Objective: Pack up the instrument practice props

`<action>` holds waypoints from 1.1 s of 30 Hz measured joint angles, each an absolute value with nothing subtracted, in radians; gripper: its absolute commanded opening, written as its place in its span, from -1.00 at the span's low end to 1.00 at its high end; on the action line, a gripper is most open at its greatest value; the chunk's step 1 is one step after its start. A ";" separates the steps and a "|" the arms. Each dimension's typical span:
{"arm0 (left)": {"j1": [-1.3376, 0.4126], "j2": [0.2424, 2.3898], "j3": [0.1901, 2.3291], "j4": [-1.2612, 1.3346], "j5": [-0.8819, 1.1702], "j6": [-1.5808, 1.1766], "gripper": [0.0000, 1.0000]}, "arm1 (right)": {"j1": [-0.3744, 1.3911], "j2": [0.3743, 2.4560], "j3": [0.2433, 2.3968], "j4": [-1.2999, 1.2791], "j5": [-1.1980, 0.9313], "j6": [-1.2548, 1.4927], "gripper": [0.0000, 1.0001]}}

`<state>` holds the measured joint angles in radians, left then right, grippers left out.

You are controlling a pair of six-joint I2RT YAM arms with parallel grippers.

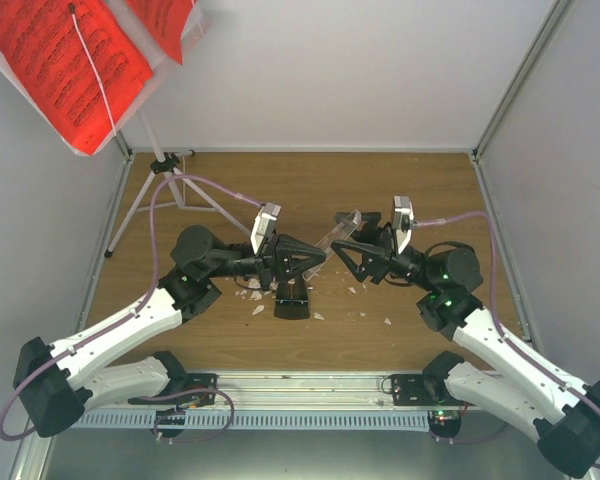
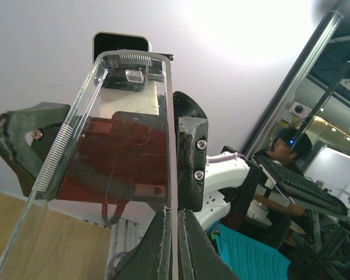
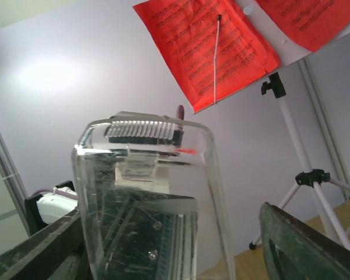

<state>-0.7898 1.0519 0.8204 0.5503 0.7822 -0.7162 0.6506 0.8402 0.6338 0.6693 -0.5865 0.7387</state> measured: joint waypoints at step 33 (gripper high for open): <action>-0.789 1.034 0.820 0.459 0.719 -0.664 0.56 | 0.654 0.843 0.649 0.603 -0.604 0.693 0.18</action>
<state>-0.7891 1.0336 0.8200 0.4587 0.7185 -0.6640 0.6537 0.8433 0.6495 0.6029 -0.6044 0.6926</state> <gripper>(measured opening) 0.461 0.620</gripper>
